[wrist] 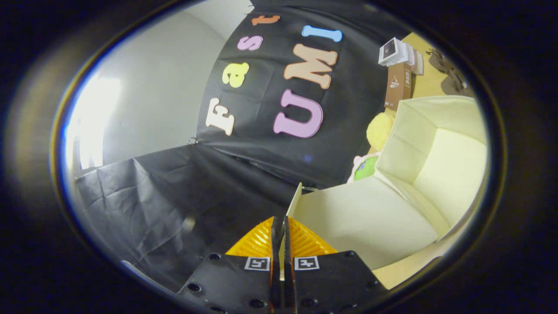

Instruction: Open the storage box then place both shoes into the box .Put the left shoe in first, then the right shoe, with the right side of both shoes facing outward in a uniform manner.

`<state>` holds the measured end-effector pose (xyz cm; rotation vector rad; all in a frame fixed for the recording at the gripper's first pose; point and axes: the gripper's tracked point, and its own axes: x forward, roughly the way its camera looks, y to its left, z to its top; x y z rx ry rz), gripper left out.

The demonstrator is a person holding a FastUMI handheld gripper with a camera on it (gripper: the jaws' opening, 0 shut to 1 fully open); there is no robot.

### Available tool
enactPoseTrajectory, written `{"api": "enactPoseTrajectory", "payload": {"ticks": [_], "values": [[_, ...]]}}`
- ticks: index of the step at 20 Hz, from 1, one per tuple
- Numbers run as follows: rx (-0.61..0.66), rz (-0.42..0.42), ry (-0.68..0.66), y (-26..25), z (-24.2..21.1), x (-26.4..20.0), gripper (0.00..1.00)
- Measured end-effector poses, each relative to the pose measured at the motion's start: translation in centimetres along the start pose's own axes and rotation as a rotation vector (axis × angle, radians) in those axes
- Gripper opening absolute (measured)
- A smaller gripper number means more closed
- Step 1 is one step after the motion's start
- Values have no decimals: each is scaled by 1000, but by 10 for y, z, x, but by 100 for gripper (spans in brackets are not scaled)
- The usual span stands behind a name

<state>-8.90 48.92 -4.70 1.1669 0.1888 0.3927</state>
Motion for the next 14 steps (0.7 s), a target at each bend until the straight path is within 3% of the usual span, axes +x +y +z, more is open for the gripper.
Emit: {"api": "enactPoseTrajectory", "payload": {"ticks": [10,14], "values": [[-190,-138,233,-70,-113,6,6],[-247,-154,234,-72,-96,-1,81]]}}
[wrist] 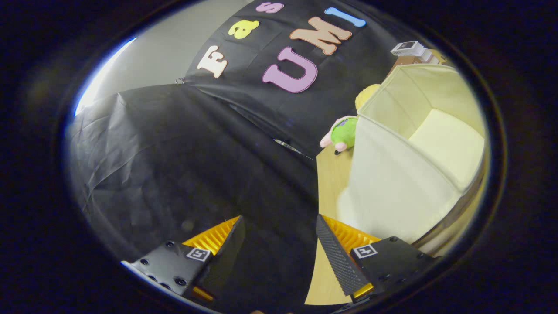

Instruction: Open the storage box then place both shoes into the box .Put the left shoe in first, then the right shoe, with the right side of both shoes facing outward in a uniform manner.

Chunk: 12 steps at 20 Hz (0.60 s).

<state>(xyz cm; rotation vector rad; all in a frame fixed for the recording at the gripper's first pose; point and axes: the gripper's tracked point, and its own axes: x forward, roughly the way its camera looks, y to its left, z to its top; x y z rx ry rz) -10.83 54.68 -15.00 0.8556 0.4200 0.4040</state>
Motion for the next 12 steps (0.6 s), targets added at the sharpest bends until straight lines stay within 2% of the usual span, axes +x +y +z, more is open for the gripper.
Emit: {"api": "enactPoseTrajectory", "payload": {"ticks": [1,5,8,10,12], "values": [[-16,-5,1,-3,2,-2,100],[-148,-20,6,2,37,-23,100],[-260,-75,-12,-8,85,-42,100],[-311,-155,-31,-27,125,-51,100],[-366,-274,-51,-52,169,-66,100]]}}
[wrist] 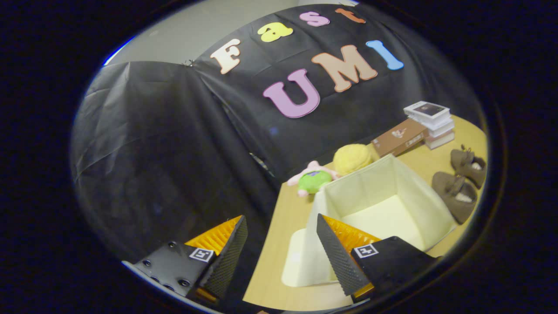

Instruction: Open the storage box then place both shoes into the box .Put the left shoe in first, then the right shoe, with the right side of both shoes facing outward in a uniform manner.

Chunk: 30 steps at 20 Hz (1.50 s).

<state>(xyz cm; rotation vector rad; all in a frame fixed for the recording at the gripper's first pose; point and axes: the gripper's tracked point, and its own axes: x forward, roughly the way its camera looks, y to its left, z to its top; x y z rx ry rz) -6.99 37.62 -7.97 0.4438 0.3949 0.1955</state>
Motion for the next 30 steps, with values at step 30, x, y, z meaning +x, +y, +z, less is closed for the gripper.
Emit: {"api": "enactPoseTrajectory", "payload": {"ticks": [30], "values": [[-263,-622,843,-445,-33,-12,72]]}}
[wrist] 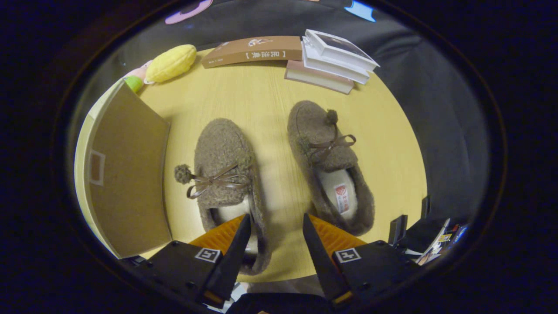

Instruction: Open the storage box then place both shoes into the box .Put the left shoe in first, then the right shoe, with the right side of both shoes facing outward in a uniform manner.

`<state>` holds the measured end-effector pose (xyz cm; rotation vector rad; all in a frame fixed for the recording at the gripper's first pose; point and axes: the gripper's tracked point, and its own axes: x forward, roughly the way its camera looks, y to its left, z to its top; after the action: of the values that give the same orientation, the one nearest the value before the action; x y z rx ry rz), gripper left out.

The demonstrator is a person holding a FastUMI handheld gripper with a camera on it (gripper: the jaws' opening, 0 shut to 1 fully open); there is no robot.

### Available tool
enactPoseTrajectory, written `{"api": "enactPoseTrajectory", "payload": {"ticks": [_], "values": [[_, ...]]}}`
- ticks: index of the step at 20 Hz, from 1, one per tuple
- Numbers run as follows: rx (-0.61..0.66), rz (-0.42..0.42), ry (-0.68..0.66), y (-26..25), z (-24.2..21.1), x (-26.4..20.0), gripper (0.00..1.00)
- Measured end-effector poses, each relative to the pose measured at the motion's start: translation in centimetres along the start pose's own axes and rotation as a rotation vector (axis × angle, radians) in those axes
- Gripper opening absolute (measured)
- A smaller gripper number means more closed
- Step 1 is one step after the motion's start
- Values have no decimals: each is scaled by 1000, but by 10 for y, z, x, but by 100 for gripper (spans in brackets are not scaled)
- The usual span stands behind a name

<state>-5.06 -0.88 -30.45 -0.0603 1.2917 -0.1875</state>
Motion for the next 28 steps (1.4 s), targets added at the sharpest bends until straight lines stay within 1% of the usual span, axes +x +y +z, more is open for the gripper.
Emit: {"api": "enactPoseTrajectory", "payload": {"ticks": [1,4,5,7,10,16,21,25,28], "values": [[17,47,17,8,-2,1,63],[26,82,61,13,-8,11,38],[23,125,62,20,-9,10,29],[28,134,79,22,-10,13,12],[49,149,91,22,-10,14,11],[28,109,97,22,-11,13,7],[15,43,84,26,-15,7,4],[-13,-6,57,33,-9,-12,3],[-59,-70,40,35,-3,-29,3]]}}
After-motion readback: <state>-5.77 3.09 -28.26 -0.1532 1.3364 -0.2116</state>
